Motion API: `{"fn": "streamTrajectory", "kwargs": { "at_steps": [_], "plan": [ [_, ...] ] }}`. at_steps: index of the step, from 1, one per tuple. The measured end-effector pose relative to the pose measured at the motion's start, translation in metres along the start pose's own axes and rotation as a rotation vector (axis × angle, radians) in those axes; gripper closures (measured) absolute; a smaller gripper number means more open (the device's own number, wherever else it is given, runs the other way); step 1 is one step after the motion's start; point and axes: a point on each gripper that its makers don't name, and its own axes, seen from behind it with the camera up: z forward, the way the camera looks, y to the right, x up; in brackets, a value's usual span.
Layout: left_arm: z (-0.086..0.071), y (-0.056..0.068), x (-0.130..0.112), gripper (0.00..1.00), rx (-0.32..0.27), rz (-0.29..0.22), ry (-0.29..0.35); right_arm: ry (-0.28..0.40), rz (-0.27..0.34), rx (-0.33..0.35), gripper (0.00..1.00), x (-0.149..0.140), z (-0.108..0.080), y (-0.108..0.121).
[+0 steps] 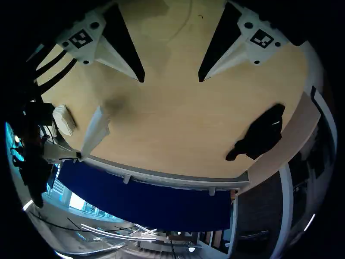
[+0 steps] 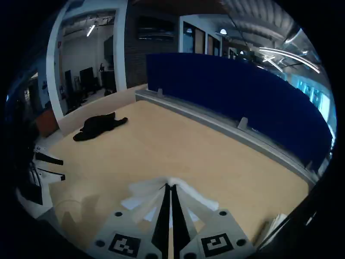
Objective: Fold towel
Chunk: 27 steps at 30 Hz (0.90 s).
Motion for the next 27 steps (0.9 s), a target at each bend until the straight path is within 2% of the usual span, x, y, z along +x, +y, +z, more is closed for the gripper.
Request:
{"fn": "streamTrajectory", "kwargs": {
  "at_steps": [17, 27],
  "plan": [
    [-0.004, 0.001, 0.003, 0.08, -0.01, 0.001, 0.004, 0.035, 0.024, -0.023, 0.98, 0.015, -0.018, 0.017],
    [-0.005, 0.006, 0.001, 0.08, -0.018, 0.01, 0.002, 0.037, 0.042, -0.068, 0.98, 0.015, -0.038, 0.055]
  ]
}}
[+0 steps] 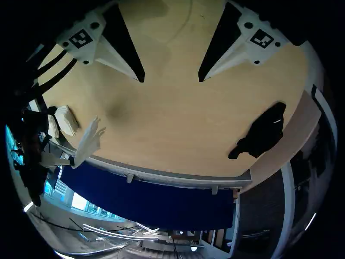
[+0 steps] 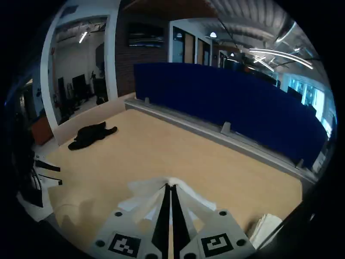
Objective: Fold towel
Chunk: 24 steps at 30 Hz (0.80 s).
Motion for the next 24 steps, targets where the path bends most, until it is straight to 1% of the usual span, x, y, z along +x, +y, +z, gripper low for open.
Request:
{"fn": "streamTrajectory", "kwargs": {
  "at_steps": [8, 15, 24],
  "plan": [
    [-0.001, 0.005, -0.003, 0.08, 0.0, 0.003, -0.007, -0.005, 0.018, -0.044, 0.98, -0.001, -0.014, 0.042],
    [0.001, 0.006, -0.003, 0.08, 0.005, 0.001, -0.011, -0.019, 0.017, -0.083, 0.98, -0.005, -0.025, 0.078],
    [0.005, 0.007, -0.005, 0.08, 0.006, 0.007, -0.022, -0.027, 0.039, -0.125, 0.98, -0.009, -0.035, 0.122]
  ]
}}
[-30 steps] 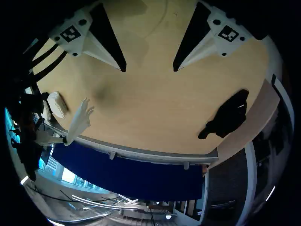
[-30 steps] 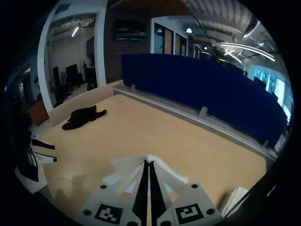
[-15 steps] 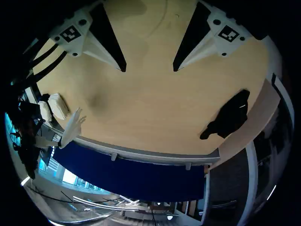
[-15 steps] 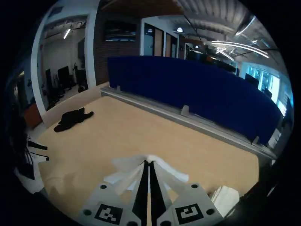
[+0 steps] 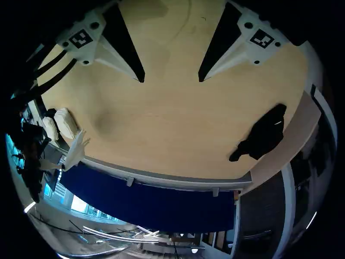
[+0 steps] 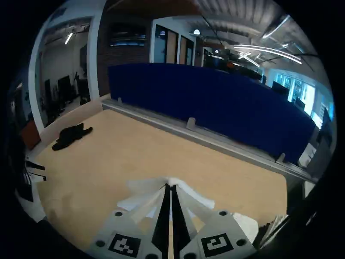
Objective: Fold towel
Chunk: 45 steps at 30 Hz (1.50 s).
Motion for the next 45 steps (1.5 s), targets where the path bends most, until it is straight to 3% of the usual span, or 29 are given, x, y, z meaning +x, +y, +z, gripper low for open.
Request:
{"fn": "streamTrajectory", "kwargs": {
  "at_steps": [24, 45],
  "plan": [
    [0.01, 0.005, 0.004, 0.08, 0.007, 0.021, -0.017, -0.037, 0.033, -0.135, 0.98, -0.004, -0.004, 0.123],
    [0.01, 0.009, 0.003, 0.08, 0.013, 0.021, -0.025, -0.07, 0.04, -0.214, 0.98, 0.005, 0.005, 0.193]
  ]
}}
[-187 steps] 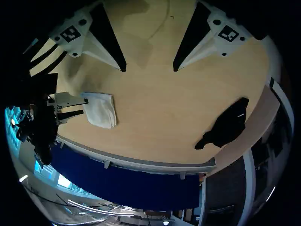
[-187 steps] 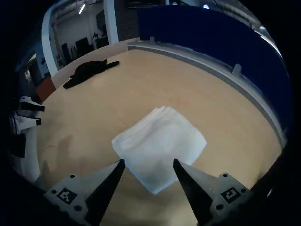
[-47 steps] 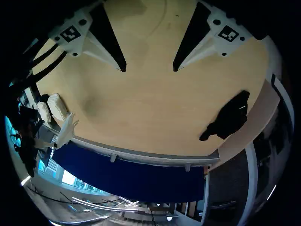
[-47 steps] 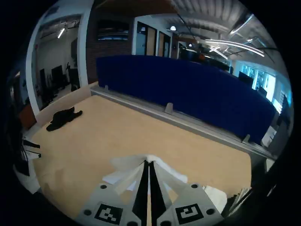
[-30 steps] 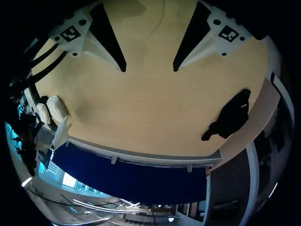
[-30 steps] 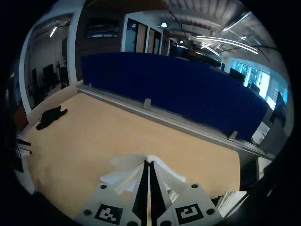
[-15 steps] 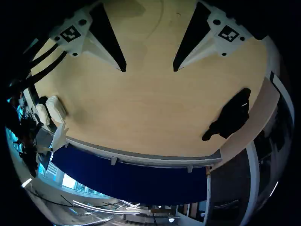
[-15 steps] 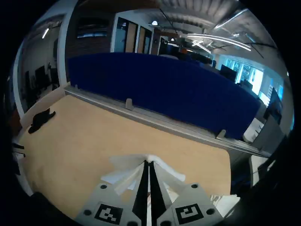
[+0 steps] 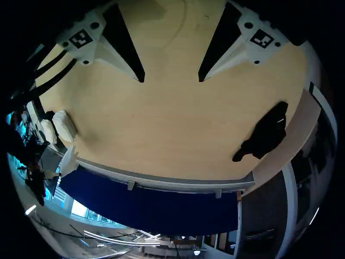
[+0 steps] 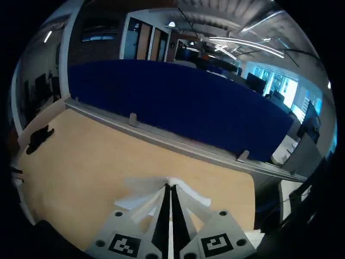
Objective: Fold towel
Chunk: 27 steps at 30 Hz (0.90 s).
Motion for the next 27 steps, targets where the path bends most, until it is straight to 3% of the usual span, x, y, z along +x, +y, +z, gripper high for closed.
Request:
{"fn": "streamTrajectory", "kwargs": {
  "at_steps": [15, 27],
  "plan": [
    [-0.001, 0.0, 0.003, 0.08, 0.007, 0.004, -0.001, -0.028, 0.016, -0.002, 0.98, -0.015, 0.007, 0.01],
    [-0.001, 0.011, 0.008, 0.08, -0.008, 0.021, 0.001, -0.055, 0.06, -0.007, 0.98, -0.065, -0.021, 0.013]
  ]
}}
